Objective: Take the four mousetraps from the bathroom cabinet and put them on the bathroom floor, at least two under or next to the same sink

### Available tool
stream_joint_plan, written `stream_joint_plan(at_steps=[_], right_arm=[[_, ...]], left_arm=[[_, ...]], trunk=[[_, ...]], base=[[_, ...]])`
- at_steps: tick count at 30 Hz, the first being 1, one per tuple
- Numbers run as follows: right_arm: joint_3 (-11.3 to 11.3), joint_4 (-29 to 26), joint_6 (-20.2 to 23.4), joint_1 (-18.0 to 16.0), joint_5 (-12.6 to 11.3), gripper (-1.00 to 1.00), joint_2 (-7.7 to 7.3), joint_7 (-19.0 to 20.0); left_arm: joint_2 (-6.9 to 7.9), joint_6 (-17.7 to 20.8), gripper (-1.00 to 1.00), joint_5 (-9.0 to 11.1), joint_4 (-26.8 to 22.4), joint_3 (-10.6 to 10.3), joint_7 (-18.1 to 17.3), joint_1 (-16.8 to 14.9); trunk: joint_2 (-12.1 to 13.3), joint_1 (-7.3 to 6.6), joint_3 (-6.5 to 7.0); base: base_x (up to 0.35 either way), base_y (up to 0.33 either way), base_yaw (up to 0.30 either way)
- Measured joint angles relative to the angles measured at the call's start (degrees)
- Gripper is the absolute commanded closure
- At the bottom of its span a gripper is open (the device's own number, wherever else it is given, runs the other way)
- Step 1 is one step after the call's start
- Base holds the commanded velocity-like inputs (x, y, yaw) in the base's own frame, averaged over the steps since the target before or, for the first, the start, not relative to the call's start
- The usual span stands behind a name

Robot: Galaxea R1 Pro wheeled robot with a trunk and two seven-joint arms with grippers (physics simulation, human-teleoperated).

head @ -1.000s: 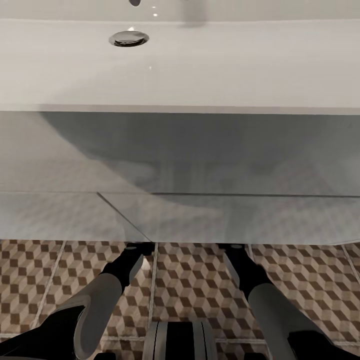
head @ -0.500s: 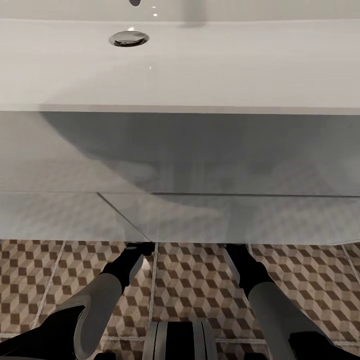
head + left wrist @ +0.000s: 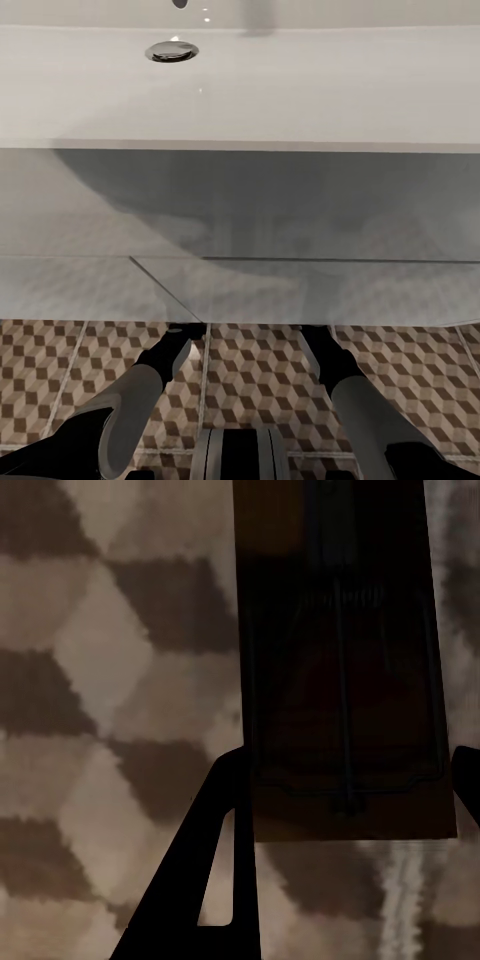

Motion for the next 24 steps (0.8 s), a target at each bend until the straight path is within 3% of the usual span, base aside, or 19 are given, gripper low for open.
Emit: stream_joint_plan(at_steps=[5,18,24], right_arm=[[0.0,0.0,0.0,0.0,0.0,1.0,0.0,0.0],[0.0,0.1,-0.2,0.0,0.0,1.0,0.08,-0.1],[0.0,0.9,-4.3,0.0,-0.1,1.0,0.07,-0.1]], left_arm=[[0.0,-2.9,1.0,0.0,0.0,0.0,0.1,0.0],[0.0,-4.3,1.0,0.0,0.1,0.0,0.0,0.0],[0.0,-6.0,1.0,0.0,0.2,0.0,0.1,0.0]], trunk=[[0.0,0.0,0.0],[0.0,0.0,0.0],[0.0,0.0,0.0]], base=[[0.0,0.0,0.0],[0.0,0.0,0.0],[0.0,0.0,0.0]])
